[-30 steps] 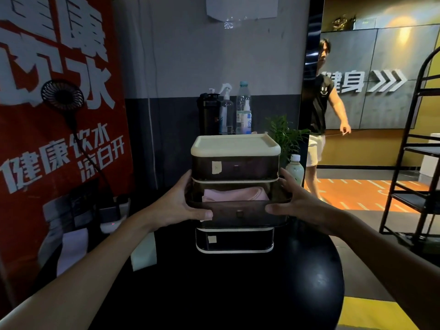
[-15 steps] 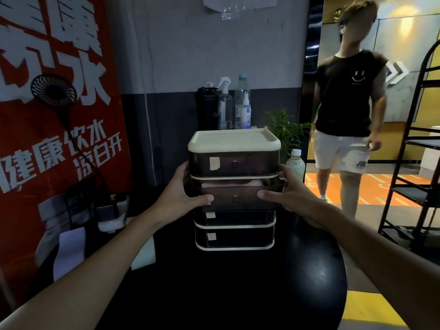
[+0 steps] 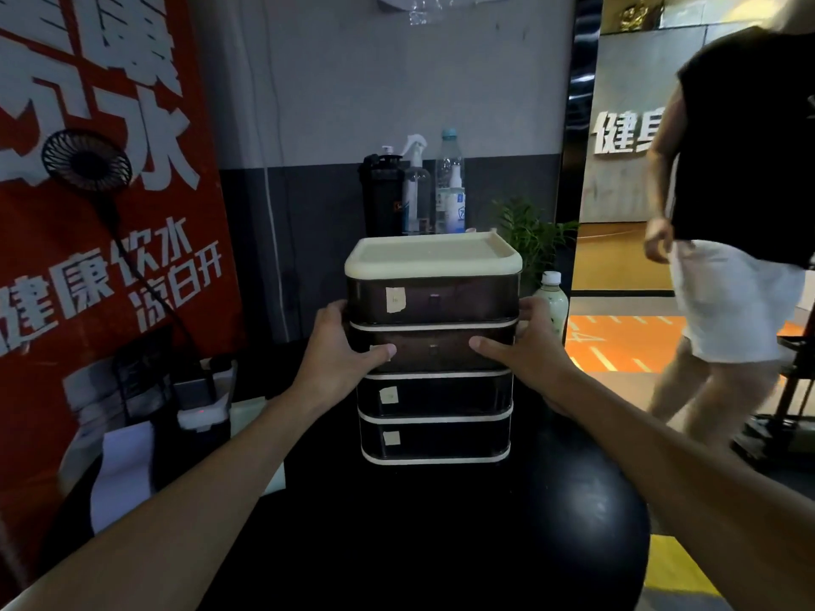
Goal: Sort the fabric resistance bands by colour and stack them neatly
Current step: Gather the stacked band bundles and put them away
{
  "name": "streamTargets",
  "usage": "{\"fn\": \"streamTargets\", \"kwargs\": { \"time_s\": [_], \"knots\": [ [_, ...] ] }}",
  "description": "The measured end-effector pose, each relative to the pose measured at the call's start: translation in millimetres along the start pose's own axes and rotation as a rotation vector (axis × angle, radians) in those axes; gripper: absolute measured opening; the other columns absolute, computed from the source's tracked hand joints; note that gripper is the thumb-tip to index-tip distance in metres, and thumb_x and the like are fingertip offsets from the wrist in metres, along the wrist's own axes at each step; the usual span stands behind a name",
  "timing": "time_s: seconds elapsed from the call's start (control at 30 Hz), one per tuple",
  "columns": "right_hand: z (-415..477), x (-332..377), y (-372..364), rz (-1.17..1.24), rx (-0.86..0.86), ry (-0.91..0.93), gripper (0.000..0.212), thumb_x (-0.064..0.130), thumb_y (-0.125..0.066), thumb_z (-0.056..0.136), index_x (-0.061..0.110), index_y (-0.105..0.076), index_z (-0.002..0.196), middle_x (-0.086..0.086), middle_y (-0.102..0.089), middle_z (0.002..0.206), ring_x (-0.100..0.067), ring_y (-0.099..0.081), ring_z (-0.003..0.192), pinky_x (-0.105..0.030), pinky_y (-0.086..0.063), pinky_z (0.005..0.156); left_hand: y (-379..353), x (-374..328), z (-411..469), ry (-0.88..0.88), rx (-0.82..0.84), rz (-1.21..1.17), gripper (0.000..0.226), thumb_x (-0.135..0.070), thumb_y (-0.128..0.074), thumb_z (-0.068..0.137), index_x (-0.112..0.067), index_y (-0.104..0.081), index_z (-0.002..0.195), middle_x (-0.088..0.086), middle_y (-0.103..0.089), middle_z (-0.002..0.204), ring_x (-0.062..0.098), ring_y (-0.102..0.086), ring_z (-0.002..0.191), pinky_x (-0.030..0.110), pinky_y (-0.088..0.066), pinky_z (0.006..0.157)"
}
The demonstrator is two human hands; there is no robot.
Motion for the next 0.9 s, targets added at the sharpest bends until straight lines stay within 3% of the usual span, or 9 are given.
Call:
{"fn": "streamTargets", "kwargs": {
  "time_s": [0.1, 0.23, 0.37, 0.47, 0.57, 0.7, 0.8, 0.9],
  "knots": [
    [-0.4, 1.0, -0.2, -0.026, -0.019, -0.004, 0.075, 0.031, -0.090, 0.063, 0.026, -0.037, 0.116, -0.001, -0.059, 0.117, -0.018, -0.060, 0.106, -0.045, -0.053, 0.093, -0.4, 1.9, 1.3, 0.004, 0.002, -0.009, 0.079, -0.030, -0.089, 0.069, -0.021, -0.045, 0.134, -0.002, -0.049, 0.131, 0.014, -0.054, 0.119, 0.038, -0.047, 0.106],
    [-4.5, 0.9, -2.2, -0.098, -0.051, -0.009, 0.086, 0.058, -0.084, 0.048, 0.032, -0.038, 0.116, 0.001, -0.052, 0.123, -0.019, -0.056, 0.110, -0.046, -0.052, 0.093, 1.7, 2.8, -1.0, 0.010, 0.032, 0.003, 0.079, -0.030, -0.087, 0.072, -0.023, -0.043, 0.137, -0.001, -0.051, 0.133, 0.015, -0.054, 0.120, 0.037, -0.046, 0.105],
    [-24.2, 9.8, -5.6, -0.221, -0.175, 0.049, 0.075, 0.036, -0.085, 0.067, 0.019, -0.040, 0.125, 0.000, -0.038, 0.125, -0.021, -0.045, 0.116, -0.044, -0.044, 0.099, 10.9, 8.5, -13.7, 0.006, 0.103, 0.052, 0.071, -0.027, -0.083, 0.078, -0.021, -0.044, 0.137, -0.003, -0.056, 0.117, 0.013, -0.056, 0.107, 0.020, -0.045, 0.085],
    [-43.5, 15.5, -14.8, -0.198, -0.218, 0.124, 0.053, 0.025, -0.081, 0.075, 0.018, -0.045, 0.113, 0.000, -0.045, 0.112, -0.018, -0.048, 0.101, -0.036, -0.048, 0.088, 26.2, 20.6, -26.1, 0.032, 0.144, 0.101, 0.060, -0.026, -0.079, 0.083, -0.020, -0.047, 0.134, -0.008, -0.055, 0.103, 0.015, -0.056, 0.102, 0.022, -0.043, 0.082],
    [-61.3, 23.3, -36.8, -0.104, -0.123, 0.152, 0.039, 0.021, -0.078, 0.079, 0.021, -0.048, 0.104, -0.002, -0.052, 0.095, -0.014, -0.050, 0.083, -0.025, -0.047, 0.072, 49.1, 29.2, -36.1, 0.052, 0.185, 0.162, 0.042, -0.023, -0.075, 0.087, -0.019, -0.055, 0.123, -0.005, -0.057, 0.100, 0.017, -0.057, 0.100, 0.025, -0.043, 0.083],
    [-83.2, 35.7, -81.1, -0.017, 0.077, 0.167, 0.024, 0.014, -0.072, 0.085, 0.023, -0.053, 0.095, -0.002, -0.056, 0.080, -0.008, -0.049, 0.066, -0.019, -0.046, 0.063, 86.9, 39.5, -48.6, 0.094, 0.281, 0.196, 0.022, -0.016, -0.070, 0.091, -0.019, -0.060, 0.111, 0.004, -0.060, 0.108, 0.023, -0.058, 0.105, 0.035, -0.048, 0.093],
    [-101.9, 40.1, -123.6, -0.012, 0.264, 0.167, 0.013, 0.010, -0.068, 0.088, 0.016, -0.059, 0.094, -0.002, -0.057, 0.080, -0.008, -0.051, 0.068, -0.016, -0.046, 0.065, 116.2, 55.2, -57.2, 0.074, 0.324, 0.222, 0.018, -0.010, -0.068, 0.092, -0.026, -0.061, 0.098, 0.007, -0.061, 0.108, 0.027, -0.059, 0.104, 0.046, -0.046, 0.100],
    [-117.7, 33.4, -168.9, -0.061, 0.392, 0.154, 0.010, 0.015, -0.068, 0.088, 0.015, -0.062, 0.096, -0.004, -0.062, 0.086, -0.008, -0.055, 0.075, -0.012, -0.046, 0.068, 139.6, 78.1, -64.1, 0.105, 0.369, 0.299, 0.023, -0.012, -0.067, 0.093, -0.033, -0.059, 0.097, 0.000, -0.059, 0.109, 0.023, -0.058, 0.105, 0.045, -0.045, 0.101]
  ]
}}
Point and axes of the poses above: each hand's wrist, its own z-axis towards the middle knuckle, its own y-axis out of the back of the hand, x = y × z, the point moved 2 cm from there along z, towards the middle knuckle
